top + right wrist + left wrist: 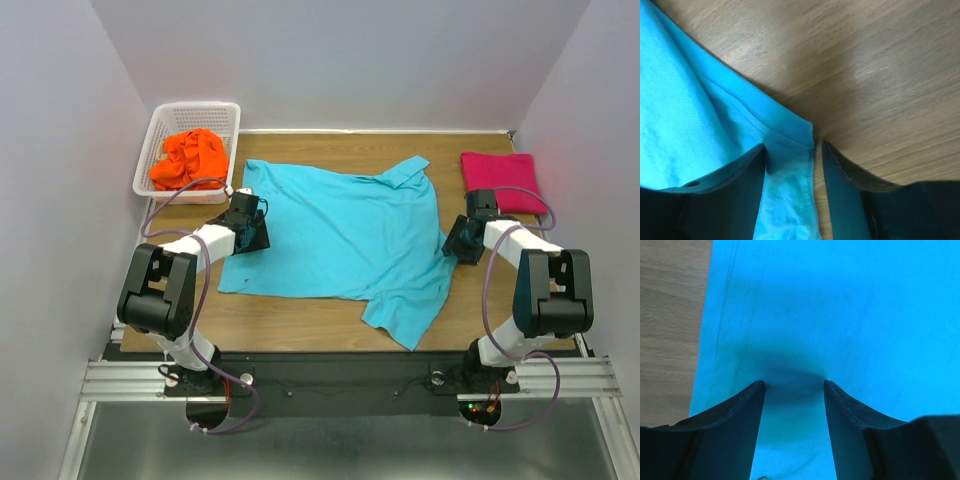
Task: Fold and stack the t-shirts
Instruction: Flatten the tshirt out
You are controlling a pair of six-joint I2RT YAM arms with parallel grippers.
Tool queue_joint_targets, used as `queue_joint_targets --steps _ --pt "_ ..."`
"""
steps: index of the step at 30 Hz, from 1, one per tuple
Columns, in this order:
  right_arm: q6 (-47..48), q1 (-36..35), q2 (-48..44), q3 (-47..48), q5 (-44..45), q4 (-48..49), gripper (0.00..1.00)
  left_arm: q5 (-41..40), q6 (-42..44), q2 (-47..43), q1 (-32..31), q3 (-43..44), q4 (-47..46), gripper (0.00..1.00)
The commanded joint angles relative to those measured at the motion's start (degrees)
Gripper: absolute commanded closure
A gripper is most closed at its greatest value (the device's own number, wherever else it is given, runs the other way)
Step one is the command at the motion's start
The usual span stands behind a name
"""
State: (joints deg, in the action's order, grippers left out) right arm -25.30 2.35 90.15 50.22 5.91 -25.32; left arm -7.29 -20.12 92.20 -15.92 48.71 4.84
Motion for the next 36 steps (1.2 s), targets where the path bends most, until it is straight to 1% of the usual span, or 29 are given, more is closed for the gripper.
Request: queue_joint_targets --steps 1,3,4,6,8,9,13,14,15,16,18,21,22,25,26,29,30,32,33,35,36 --pt "-1.24 0.46 1.26 -0.38 3.31 1.94 0.54 -0.44 -0.97 0.87 0.37 -1.77 -0.18 0.39" --pt "-1.94 1.78 0.82 -0.99 3.84 1.94 0.66 -0.36 -1.06 0.87 0.37 -2.04 -0.18 0.39" --pt "-2.38 2.56 0.47 -1.35 3.84 1.86 0.8 -0.36 -1.32 0.87 0.37 -2.13 -0.1 0.39" --pt "-4.57 5.1 -1.9 -2.58 4.8 0.28 0.92 -0.18 -1.33 0.96 0.45 -2.48 -0.01 0.39" --pt "-7.2 6.7 -4.44 -3.54 5.51 -1.13 0.99 0.17 -1.41 1.13 0.37 -2.57 -0.01 0.39" --pt "-8.0 7.83 -8.2 -4.42 6.12 -2.35 0.99 0.34 -1.5 1.22 0.37 -2.57 -0.01 0.39" --pt "-11.87 8.37 -16.75 -6.18 7.45 -5.17 0.99 1.84 -1.76 1.75 0.37 -2.65 0.08 0.39" --pt "-12.14 8.37 -17.54 -6.88 7.36 -5.35 0.98 2.19 -1.85 1.75 0.37 -2.57 0.17 0.39" --pt "-12.23 8.37 -17.9 -7.41 7.01 -5.27 0.93 2.54 -1.94 1.75 0.37 -2.65 0.08 0.39" --pt "-12.49 8.37 -16.77 -8.28 6.92 -5.26 0.9 3.07 -2.03 1.49 0.37 -2.57 -0.01 0.39" --pt "-11.79 8.37 -14.31 -7.86 6.31 -5.0 0.89 2.98 -1.94 0.61 0.37 -2.39 -0.18 0.39" --pt "-9.77 8.46 -9.3 -6.37 5.34 -2.46 0.93 2.54 -1.5 -0.36 0.72 -1.78 0.08 0.38" --pt "-9.51 8.37 -8.16 -4.97 5.51 -1.84 0.96 2.54 -1.59 -0.44 0.98 -1.77 -0.01 0.38" --pt "-8.01 8.37 -2.01 -1.8 6.13 0.71 0.99 3.33 -2.11 0.87 1.95 -1.25 -0.8 0.38" --pt "-7.49 8.37 1.4 1.17 6.04 1.49 0.99 4.2 -2.73 2.26 2.47 -0.29 -0.89 0.38" --pt "-6.61 8.37 6.51 6.28 5.43 2.64 0.99 4.83 -3.43 4.81 2.74 1.91 -1.68 0.38" --pt "-6.52 8.37 9.49 10.13 4.64 3.52 0.99 5.0 -3.96 5.61 2.74 4.01 -1.68 0.38" --pt "-5.82 8.37 12.14 13.84 3.41 4.14 0.99 5.79 -4.4 7.19 2.74 6.39 -1.85 0.36" --pt "-5.47 8.37 13.03 17.86 2.62 4.05 0.99 6.14 -5.1 7.2 2.74 8.57 -1.94 0.35" --pt "-4.68 8.37 13.39 20.35 0.42 3.88 0.89 6.5 -5.46 5.2 2.74 10.17 -1.07 0.34" --pt "-4.58 8.37 12.6 20.79 -0.19 3.79 0.83 6.32 -5.89 3.79 2.65 10.53 -0.63 0.32"
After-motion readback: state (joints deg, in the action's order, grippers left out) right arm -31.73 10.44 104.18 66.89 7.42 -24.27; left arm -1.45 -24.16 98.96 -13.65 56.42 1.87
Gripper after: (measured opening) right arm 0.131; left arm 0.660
